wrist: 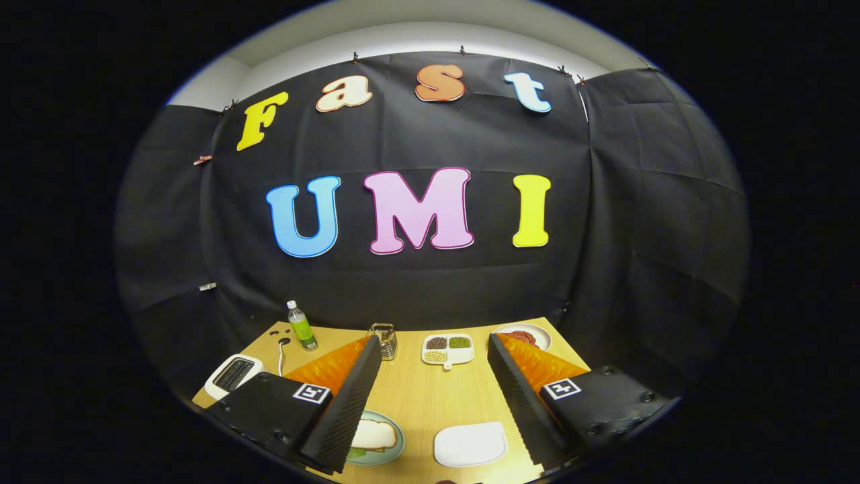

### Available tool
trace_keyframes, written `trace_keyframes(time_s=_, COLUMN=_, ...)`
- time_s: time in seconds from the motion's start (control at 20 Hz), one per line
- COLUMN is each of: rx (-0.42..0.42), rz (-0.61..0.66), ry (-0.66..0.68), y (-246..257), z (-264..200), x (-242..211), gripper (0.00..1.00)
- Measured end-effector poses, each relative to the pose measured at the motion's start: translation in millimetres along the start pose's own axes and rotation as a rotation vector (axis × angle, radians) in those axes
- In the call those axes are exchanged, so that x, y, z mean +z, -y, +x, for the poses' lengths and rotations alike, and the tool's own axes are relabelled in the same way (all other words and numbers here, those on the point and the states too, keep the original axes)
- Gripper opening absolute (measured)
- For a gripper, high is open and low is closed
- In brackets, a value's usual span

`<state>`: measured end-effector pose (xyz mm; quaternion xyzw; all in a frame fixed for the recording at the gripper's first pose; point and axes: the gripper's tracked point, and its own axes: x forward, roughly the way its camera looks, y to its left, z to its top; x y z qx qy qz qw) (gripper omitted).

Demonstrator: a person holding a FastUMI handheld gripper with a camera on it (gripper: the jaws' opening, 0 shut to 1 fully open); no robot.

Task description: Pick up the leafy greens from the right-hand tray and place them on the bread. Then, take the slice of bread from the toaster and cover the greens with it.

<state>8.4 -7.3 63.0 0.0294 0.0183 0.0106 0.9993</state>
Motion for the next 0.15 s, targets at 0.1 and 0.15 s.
trace_keyframes(time_s=0.1, rx=0.0, rz=-0.016, ry=0.007, y=-3.0, z=1.5, x=1.4, gripper=0.99)
trace_keyframes(time_s=0.15, rx=0.002, rz=-0.018, ry=0.009, y=-4.8, z=2.8, x=2.7, gripper=0.99)
